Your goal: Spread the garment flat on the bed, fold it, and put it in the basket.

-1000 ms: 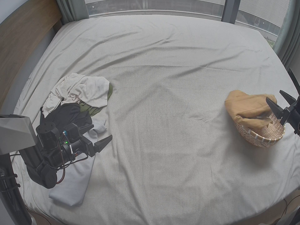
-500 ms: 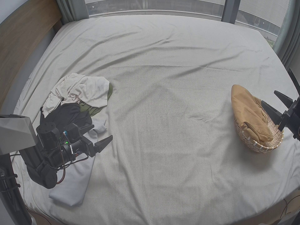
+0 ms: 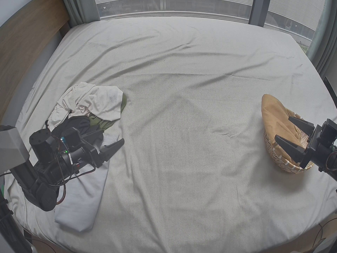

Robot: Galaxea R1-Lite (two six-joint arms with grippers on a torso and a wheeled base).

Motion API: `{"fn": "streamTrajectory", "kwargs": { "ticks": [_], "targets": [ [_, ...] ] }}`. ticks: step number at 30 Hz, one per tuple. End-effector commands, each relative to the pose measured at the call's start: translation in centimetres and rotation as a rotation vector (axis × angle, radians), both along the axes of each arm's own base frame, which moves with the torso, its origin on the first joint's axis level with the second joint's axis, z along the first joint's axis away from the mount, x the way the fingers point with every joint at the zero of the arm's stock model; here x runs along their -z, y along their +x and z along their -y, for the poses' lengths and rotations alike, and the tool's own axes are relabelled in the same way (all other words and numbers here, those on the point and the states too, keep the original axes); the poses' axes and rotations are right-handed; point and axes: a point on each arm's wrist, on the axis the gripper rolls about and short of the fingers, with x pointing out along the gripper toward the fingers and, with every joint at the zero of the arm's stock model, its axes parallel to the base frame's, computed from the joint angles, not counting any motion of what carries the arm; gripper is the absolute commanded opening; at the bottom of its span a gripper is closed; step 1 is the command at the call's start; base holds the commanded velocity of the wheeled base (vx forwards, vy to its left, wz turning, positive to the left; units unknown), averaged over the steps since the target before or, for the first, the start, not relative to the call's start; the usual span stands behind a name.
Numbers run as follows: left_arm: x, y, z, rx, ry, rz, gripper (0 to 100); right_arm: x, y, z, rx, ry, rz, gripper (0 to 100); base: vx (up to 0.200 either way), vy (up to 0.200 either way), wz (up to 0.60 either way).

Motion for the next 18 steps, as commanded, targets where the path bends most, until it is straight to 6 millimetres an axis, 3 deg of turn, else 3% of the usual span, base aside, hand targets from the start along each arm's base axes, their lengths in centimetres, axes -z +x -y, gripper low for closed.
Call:
{"fn": "streamTrajectory", "kwargs": {
  "ticks": [1,2,4,5,10,18],
  "targets": [
    [-4.8,-3.9,0.2,0.047,-0.095,0.104,100,-0.3,-0.7,-0.2,-0.017,0.003,0.015,100,0.000,0.000,0.00],
    [-5.7,-5.6,0.6,0.089,-0.126,0.109,100,-0.7,-1.3,-0.2,-0.022,0.014,0.030,100,0.000,0.000,0.00],
    [-6.0,-6.7,0.8,0.114,-0.143,0.106,100,-0.9,-1.6,-0.3,-0.029,0.020,0.039,100,0.000,0.000,0.00],
    [-6.6,-8.4,0.7,0.141,-0.169,0.108,100,-1.1,-2.1,-0.5,-0.043,0.025,0.054,100,0.000,0.000,0.00],
    [-7.2,-11.1,0.1,0.148,-0.178,0.130,100,-0.3,-4.7,-0.1,0.003,0.047,0.044,100,0.000,0.000,0.00],
    [-5.2,-14.8,-0.1,0.182,-0.160,0.039,100,0.0,-8.5,0.7,0.053,0.084,0.077,100,0.000,0.000,0.00]
  ]
}}
